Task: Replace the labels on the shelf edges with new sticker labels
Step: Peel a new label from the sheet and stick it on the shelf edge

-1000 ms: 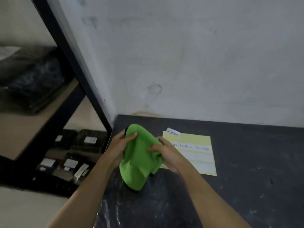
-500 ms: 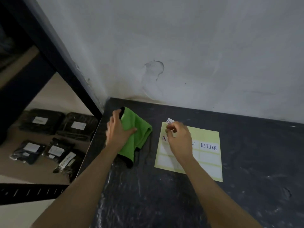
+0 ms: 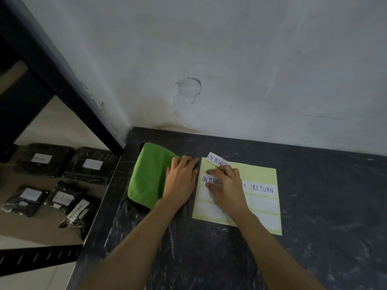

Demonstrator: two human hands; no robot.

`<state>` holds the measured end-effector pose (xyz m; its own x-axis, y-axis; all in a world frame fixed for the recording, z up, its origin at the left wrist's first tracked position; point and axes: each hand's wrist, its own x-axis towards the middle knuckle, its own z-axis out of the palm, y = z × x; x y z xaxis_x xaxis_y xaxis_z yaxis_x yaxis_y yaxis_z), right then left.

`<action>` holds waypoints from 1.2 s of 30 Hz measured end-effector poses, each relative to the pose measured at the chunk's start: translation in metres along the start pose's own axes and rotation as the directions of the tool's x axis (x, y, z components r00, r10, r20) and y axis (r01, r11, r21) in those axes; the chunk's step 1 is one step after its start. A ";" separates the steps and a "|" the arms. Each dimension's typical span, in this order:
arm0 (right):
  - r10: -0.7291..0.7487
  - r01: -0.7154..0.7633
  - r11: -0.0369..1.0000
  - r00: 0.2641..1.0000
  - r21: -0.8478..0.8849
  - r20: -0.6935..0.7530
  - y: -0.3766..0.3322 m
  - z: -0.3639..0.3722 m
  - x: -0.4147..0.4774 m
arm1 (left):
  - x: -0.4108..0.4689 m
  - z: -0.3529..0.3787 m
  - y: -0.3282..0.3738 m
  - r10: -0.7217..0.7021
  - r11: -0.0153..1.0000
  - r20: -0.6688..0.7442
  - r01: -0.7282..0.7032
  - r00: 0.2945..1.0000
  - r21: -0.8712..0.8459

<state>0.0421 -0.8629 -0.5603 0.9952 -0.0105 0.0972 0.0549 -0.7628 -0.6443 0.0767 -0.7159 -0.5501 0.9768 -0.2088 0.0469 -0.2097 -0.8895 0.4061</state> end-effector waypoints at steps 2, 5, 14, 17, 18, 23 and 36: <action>-0.005 0.008 0.999 0.998 0.044 -0.058 0.003 0.003 -0.005 | 0.018 -0.002 0.001 -0.033 0.995 0.072 0.025 0.997 0.100; -0.010 0.017 0.998 0.994 0.057 -0.113 0.005 0.007 -0.011 | 0.039 -0.004 0.006 -0.066 0.990 0.161 0.045 0.985 0.130; -0.048 0.056 0.998 0.983 0.040 -0.176 0.008 0.009 -0.016 | 0.065 -0.007 0.014 -0.062 0.992 0.290 0.092 0.955 -0.091; -0.057 0.063 0.998 0.981 0.027 -0.184 0.008 0.010 -0.016 | 0.068 -0.008 0.013 -0.042 0.994 0.356 0.076 0.934 -0.083; -0.059 0.065 0.998 0.981 0.024 -0.187 0.008 0.010 -0.016 | 0.069 -0.009 0.014 -0.040 0.994 0.382 0.077 0.923 -0.082; -0.055 0.062 0.998 0.980 0.027 -0.192 0.010 0.011 -0.017 | 0.070 -0.020 0.016 -0.061 0.961 0.471 0.180 0.880 -0.210; -0.032 0.048 0.996 0.978 0.070 -0.206 0.010 0.012 -0.017 | 0.045 -0.033 0.015 -0.107 0.894 0.467 0.290 0.878 -0.341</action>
<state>0.0266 -0.8625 -0.5781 0.9549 -0.1187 0.2723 0.1080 -0.7151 -0.6907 0.1188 -0.7256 -0.5119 0.8598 -0.2783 -0.4281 0.1107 -0.7170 0.6883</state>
